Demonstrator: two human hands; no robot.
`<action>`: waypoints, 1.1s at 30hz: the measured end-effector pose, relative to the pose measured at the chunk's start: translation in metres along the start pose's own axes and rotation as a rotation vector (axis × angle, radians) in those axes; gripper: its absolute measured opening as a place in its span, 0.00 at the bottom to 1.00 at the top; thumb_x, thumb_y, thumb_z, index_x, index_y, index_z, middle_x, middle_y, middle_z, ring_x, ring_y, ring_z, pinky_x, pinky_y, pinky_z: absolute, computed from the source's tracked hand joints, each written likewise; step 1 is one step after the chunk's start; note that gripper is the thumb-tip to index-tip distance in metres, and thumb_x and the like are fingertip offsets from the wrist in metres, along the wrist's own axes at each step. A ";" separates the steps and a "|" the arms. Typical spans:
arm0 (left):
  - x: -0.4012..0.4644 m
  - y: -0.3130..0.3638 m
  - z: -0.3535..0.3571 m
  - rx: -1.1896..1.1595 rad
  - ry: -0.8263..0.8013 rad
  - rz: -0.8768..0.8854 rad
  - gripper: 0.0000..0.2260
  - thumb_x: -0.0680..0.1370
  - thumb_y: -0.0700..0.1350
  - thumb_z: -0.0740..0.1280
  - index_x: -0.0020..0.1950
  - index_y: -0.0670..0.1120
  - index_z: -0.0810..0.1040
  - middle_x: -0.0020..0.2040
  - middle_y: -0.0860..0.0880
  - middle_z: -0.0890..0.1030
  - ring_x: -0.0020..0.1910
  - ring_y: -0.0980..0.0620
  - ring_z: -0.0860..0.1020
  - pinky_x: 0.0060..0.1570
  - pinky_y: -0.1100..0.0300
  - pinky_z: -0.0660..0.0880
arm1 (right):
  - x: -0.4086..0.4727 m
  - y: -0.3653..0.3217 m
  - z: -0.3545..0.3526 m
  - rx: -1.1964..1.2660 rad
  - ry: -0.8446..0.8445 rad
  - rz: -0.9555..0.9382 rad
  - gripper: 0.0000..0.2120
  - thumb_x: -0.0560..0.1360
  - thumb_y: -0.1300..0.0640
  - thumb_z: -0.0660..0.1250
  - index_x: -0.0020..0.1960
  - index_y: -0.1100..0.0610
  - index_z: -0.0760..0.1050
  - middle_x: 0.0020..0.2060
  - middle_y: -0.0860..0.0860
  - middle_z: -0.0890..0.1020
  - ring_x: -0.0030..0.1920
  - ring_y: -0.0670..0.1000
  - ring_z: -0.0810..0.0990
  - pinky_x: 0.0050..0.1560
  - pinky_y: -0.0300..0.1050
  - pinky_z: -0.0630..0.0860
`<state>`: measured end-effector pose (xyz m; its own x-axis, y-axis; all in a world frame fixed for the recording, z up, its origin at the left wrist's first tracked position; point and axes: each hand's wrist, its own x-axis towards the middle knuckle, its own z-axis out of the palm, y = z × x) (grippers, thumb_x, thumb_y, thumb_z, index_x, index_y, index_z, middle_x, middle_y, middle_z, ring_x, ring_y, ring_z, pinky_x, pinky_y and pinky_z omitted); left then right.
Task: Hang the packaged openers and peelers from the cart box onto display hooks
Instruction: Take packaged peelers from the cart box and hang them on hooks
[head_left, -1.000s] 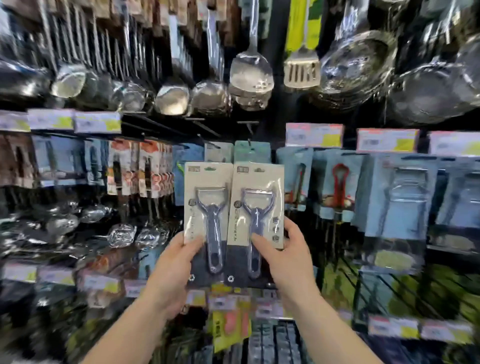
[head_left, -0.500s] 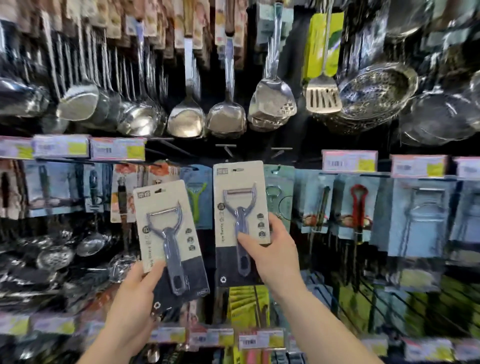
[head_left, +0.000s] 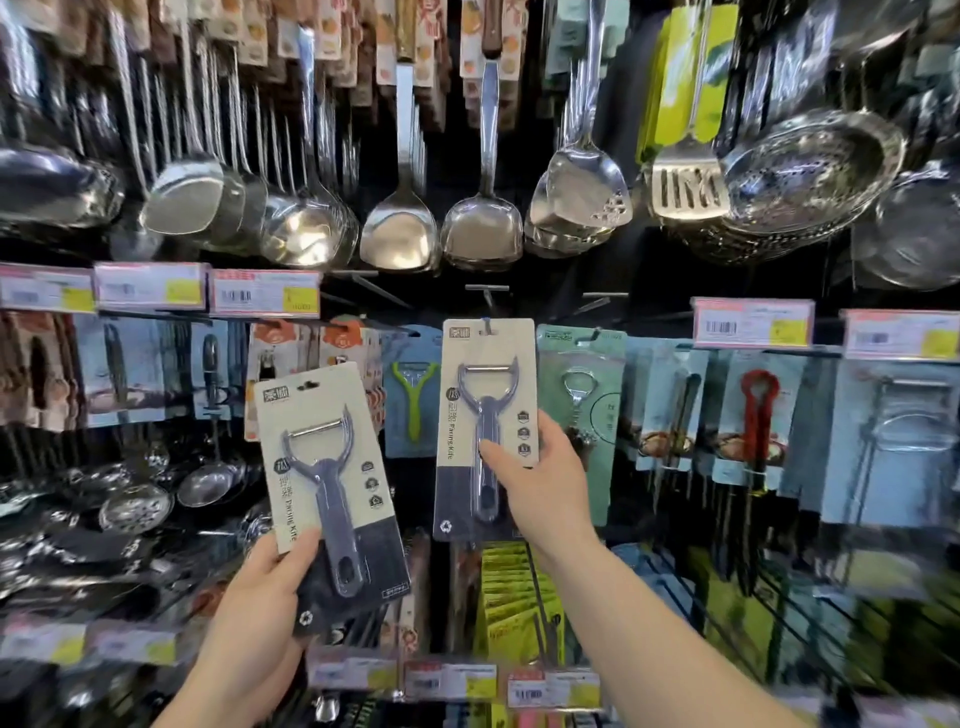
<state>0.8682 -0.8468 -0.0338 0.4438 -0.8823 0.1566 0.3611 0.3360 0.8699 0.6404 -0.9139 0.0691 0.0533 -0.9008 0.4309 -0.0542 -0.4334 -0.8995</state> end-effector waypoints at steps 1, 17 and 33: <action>0.000 0.001 0.000 0.004 -0.021 0.003 0.10 0.82 0.46 0.62 0.56 0.53 0.83 0.57 0.44 0.85 0.53 0.42 0.85 0.43 0.49 0.82 | 0.002 -0.002 0.002 -0.022 0.001 0.020 0.28 0.73 0.52 0.72 0.70 0.43 0.68 0.59 0.41 0.81 0.57 0.43 0.80 0.62 0.52 0.76; 0.002 0.024 0.121 0.277 -0.291 0.131 0.08 0.76 0.53 0.66 0.51 0.55 0.82 0.53 0.47 0.86 0.55 0.45 0.84 0.59 0.39 0.77 | -0.019 0.009 0.003 -0.023 -0.026 -0.127 0.39 0.72 0.53 0.74 0.73 0.34 0.55 0.61 0.41 0.80 0.57 0.41 0.80 0.60 0.51 0.78; 0.021 -0.003 0.157 0.715 0.214 0.365 0.28 0.77 0.50 0.69 0.74 0.44 0.66 0.72 0.41 0.68 0.72 0.43 0.66 0.72 0.46 0.63 | 0.018 0.036 -0.015 -0.332 0.118 -0.094 0.43 0.71 0.43 0.72 0.78 0.42 0.51 0.73 0.47 0.66 0.72 0.48 0.65 0.68 0.49 0.67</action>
<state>0.7472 -0.9182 0.0401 0.6046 -0.6524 0.4570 -0.4124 0.2344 0.8803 0.6245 -0.9463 0.0459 -0.0408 -0.8448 0.5336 -0.3760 -0.4818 -0.7915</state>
